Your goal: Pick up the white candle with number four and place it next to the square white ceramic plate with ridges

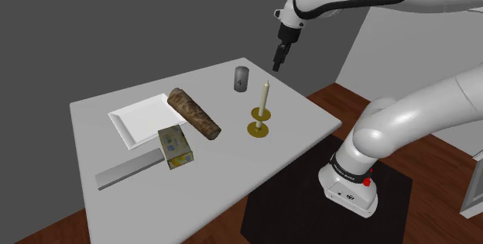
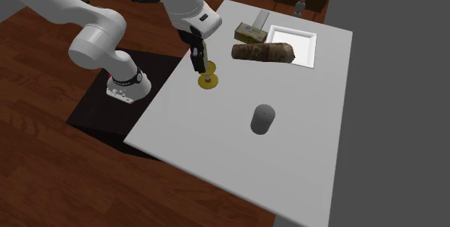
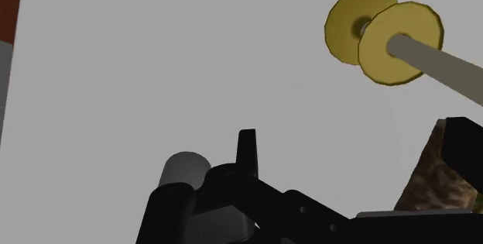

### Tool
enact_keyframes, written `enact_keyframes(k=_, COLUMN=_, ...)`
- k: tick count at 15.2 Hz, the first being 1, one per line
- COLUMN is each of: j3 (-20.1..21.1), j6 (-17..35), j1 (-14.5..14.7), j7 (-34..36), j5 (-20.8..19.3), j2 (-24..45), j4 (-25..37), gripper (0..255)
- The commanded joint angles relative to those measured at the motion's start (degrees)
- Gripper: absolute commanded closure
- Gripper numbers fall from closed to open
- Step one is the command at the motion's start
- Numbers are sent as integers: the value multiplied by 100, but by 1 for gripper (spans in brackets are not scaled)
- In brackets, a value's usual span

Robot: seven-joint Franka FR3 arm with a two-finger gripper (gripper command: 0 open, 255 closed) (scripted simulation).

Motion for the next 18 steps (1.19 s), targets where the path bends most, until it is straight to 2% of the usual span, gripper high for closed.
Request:
enact_keyframes(k=1, j3=-203, j6=355, j1=40, j7=-427, j5=10, j2=362, j4=39, gripper=0)
enact_keyframes(k=8, j3=-860, j6=1188, j1=221, j7=-2001, j5=404, j2=1869, j4=717, gripper=0)
enact_keyframes(k=13, j3=-1135, j6=1489, j1=275, j7=-3210, j5=1025, j2=3066, j4=1507, gripper=0)
enact_keyframes(k=18, j3=-1131, j6=1513, j1=114, j7=-4321, j5=1715, j2=4295, j4=2537, gripper=0)
